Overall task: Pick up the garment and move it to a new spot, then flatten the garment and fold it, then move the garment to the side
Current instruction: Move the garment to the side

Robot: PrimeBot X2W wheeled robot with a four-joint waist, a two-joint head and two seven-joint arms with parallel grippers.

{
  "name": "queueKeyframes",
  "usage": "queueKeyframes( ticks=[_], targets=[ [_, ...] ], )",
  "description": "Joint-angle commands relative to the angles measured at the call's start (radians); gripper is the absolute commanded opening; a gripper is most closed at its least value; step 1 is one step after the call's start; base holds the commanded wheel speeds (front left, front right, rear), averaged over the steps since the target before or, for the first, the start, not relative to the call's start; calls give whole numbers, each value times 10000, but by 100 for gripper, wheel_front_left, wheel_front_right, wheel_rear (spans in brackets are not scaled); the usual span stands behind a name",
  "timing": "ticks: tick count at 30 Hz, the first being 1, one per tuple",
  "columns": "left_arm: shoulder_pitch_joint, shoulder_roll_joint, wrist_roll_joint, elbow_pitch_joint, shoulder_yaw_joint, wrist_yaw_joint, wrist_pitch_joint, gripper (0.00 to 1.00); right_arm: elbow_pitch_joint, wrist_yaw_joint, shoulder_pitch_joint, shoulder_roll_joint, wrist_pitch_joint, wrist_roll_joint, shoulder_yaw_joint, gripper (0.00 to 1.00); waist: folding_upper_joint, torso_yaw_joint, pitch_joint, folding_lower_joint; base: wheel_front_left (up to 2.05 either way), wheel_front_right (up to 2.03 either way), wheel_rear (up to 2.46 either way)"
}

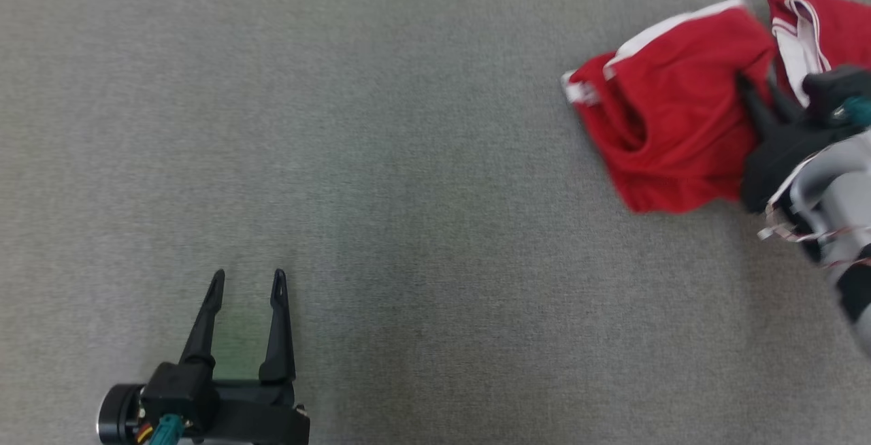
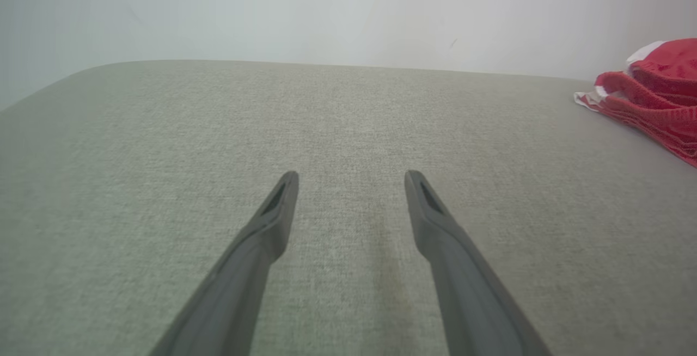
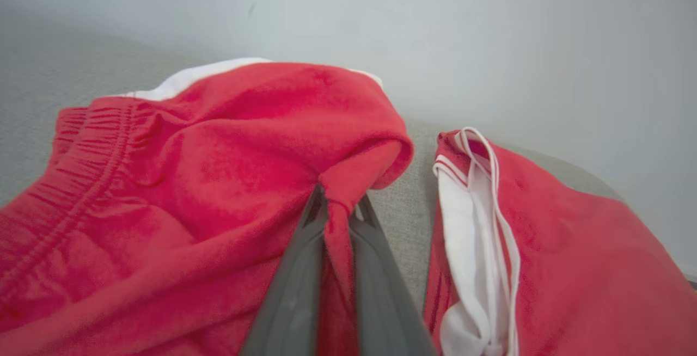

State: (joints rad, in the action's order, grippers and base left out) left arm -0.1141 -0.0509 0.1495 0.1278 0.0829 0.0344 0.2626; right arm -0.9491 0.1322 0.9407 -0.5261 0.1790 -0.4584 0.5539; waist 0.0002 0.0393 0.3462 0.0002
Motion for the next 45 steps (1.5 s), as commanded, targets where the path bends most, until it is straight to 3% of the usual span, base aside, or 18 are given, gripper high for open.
queueKeyframes(
  ticks=[1,10,21,28,34,35,36,37,45],
  targets=[
    [-175,12,-107,-67,-16,-4,29,100,88,-28,170,-184,-35,-124,47,0,-2,-394,499,-2,0,0,0],
    [-726,7,-481,-699,143,222,29,100,953,-28,1415,-2239,-533,-787,856,0,-2,-863,1359,-2,0,0,0],
    [-908,-13,-1054,-1516,68,490,28,100,995,-28,2678,-3833,-1161,-912,1452,0,-2,-1273,2023,-2,0,0,0],
    [-953,-22,-1277,-2198,131,566,28,100,439,-28,3303,-4229,-1170,-522,1583,0,-2,-1288,2351,-2,0,0,0],
    [-925,-63,-1339,-2522,76,601,28,100,-78,-28,3477,-4036,-1045,-404,1561,0,-2,-1308,2483,-2,0,0,0],
    [-930,-69,-1341,-2546,59,581,28,100,-168,-28,3504,-3986,-1042,-396,1542,31,-2,-1316,2500,-2,0,0,0],
    [-934,-74,-1339,-2561,37,585,28,100,-236,-28,3525,-3938,-1031,-370,1541,48,-2,-1326,2511,-2,0,0,0],
    [-936,-77,-1337,-2568,18,587,28,100,-292,-28,3539,-3894,-1025,-337,1547,100,-2,-1337,2517,-2,0,0,0],
    [-829,-72,-1232,-2378,-125,540,28,100,-675,-28,3778,-3598,-700,7,1442,100,-2,-1347,2206,-2,0,0,0]
  ],
)
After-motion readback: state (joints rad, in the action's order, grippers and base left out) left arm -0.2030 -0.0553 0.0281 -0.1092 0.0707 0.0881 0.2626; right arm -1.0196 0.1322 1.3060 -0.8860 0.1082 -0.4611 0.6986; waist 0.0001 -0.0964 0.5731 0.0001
